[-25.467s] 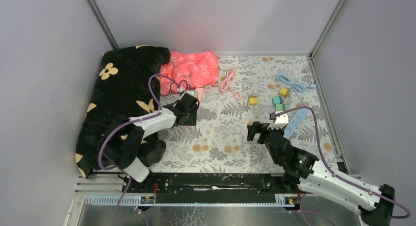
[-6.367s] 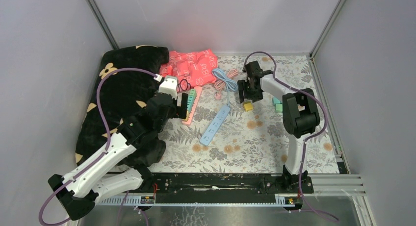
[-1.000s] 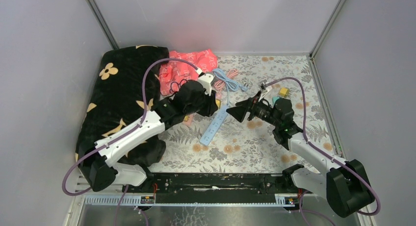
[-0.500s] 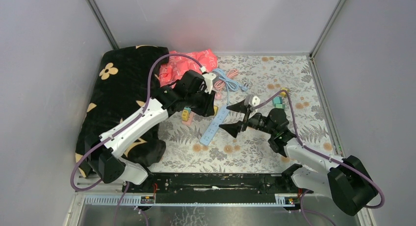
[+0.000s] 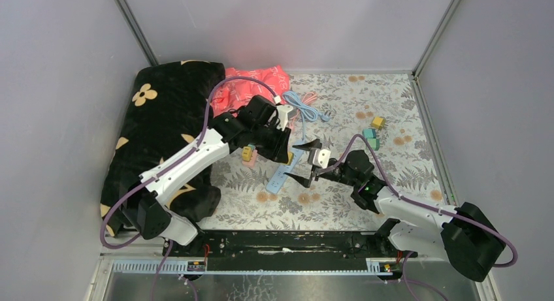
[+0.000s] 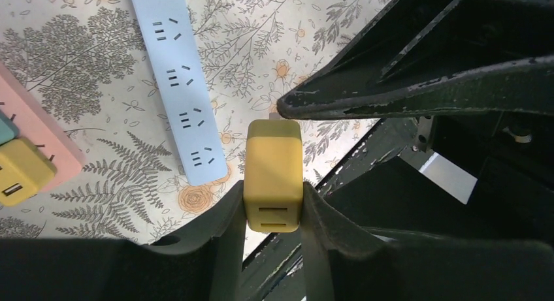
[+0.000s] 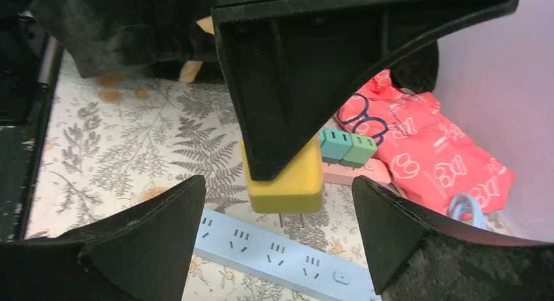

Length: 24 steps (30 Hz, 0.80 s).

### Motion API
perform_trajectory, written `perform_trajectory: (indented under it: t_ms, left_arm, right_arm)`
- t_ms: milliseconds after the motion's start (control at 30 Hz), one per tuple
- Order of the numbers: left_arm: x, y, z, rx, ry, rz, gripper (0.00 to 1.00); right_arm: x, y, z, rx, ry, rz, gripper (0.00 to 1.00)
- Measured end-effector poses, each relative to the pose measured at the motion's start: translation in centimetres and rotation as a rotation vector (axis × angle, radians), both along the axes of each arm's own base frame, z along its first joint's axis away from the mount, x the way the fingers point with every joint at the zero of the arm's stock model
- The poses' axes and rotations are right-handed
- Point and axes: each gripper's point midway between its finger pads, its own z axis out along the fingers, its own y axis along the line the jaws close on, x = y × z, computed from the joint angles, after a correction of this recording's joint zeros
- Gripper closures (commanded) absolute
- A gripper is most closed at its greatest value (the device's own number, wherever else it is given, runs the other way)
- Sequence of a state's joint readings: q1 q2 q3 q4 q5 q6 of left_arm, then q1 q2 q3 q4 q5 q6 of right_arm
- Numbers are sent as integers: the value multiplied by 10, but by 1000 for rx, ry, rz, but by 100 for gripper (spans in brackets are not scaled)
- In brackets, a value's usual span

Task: Insert the plug
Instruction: Adjust the plug.

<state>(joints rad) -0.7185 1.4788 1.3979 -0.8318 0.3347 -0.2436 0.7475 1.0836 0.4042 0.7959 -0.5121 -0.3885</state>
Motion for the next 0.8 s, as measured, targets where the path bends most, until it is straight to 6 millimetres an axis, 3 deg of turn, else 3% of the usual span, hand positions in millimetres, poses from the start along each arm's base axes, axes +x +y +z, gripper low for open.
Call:
perform_trajectory:
  t_ms: [367,700,800]
  left_arm:
    - [-5,-8,3,-30,31,-34,100]
    - [-7,-10,4,-37,48,-49,100]
    - [-8,-10,3,-38,55,-53,92]
  right_arm:
    - [1,5,-7,-79,-127,-35,26]
    - [8,1,-13,-135,-188,-84,53]
    - [9,1,-14,-134,-193,-88,64]
